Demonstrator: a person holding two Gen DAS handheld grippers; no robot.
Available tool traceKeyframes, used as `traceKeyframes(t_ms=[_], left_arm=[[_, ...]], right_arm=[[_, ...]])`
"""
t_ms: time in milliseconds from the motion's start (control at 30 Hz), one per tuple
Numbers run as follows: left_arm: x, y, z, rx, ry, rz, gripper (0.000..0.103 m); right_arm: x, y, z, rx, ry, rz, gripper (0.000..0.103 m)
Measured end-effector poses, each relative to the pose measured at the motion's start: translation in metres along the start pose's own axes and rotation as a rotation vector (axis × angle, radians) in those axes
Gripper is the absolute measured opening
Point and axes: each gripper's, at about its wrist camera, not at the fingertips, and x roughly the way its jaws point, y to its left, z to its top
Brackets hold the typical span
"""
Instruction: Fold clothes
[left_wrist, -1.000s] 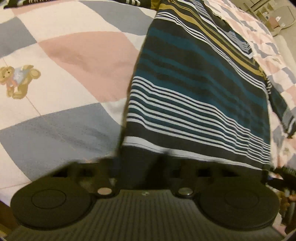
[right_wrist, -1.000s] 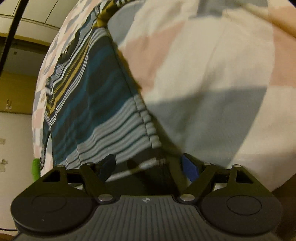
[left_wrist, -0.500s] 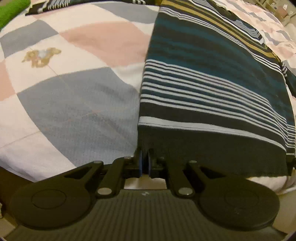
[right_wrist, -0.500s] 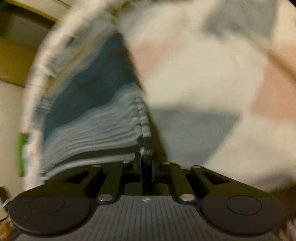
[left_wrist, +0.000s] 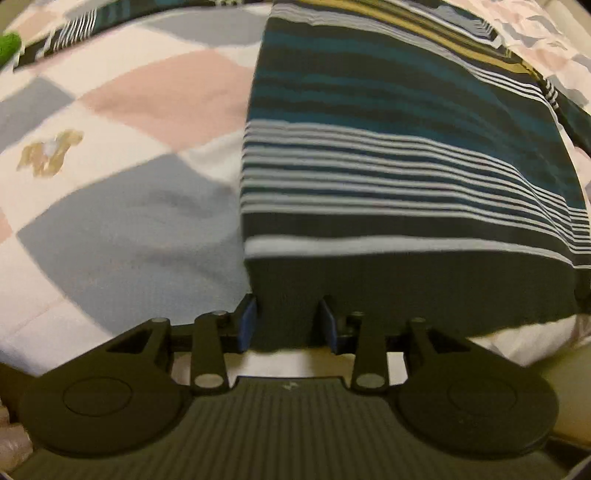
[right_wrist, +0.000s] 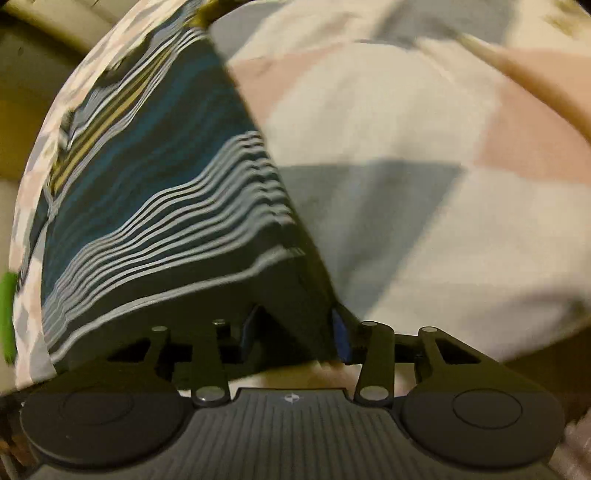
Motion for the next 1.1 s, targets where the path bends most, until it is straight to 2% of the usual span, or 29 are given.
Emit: traceKeyframes(t_ms=[67,167,233,300,333,400,500,600,733,933,1100], left_arm=[[-0.011,0.006,0.002,0.001,0.023,0.006,0.027],[-0.039,0.006,0.015,0.03,-0.024,0.021,0.027],[-0.058,0.005,0.024,0.05,-0.056,0.031,0.033],[-0.079,-0.003,0.04,0.078,-0.116,0.027,0.038],[-0.093,-0.008,0.048,0.095,-0.15,0.035,0.043],[-0.115,-0.017,0.06,0.108,-0.206,0.04,0.045],[-0.151,-0.026,0.064,0.122,-0.267,0.024,0.052],[-0.175,-0.031,0.06,0.145,-0.291,0.047,0.056],[-0.194,-0.039,0.058,0.165,-0.305,0.079,0.058],[-0.214,-0.06,0.047,0.172,-0.323,0.095,0.061],[-0.223,-0.093,0.033,0.147,-0.341,0.122,0.061]], right_arm=[[-0.012,0.0,-0.004,0.031,-0.006,-0.045,0.044],[-0.036,0.011,-0.011,0.055,-0.079,-0.11,0.048],[-0.057,0.029,-0.016,0.077,-0.157,-0.091,0.059],[-0.077,0.05,-0.021,0.091,-0.229,-0.06,0.062],[-0.084,0.063,-0.022,0.085,-0.254,-0.041,0.067],[-0.095,0.092,-0.023,0.067,-0.289,-0.016,0.076],[-0.117,0.127,-0.026,0.036,-0.337,0.007,0.081],[-0.14,0.152,-0.033,0.015,-0.385,0.02,0.088],[-0.156,0.183,-0.042,-0.035,-0.409,0.003,0.093],[-0.164,0.213,-0.05,-0.161,-0.379,-0.014,0.096],[-0.177,0.211,-0.052,-0.256,-0.344,-0.03,0.096]])
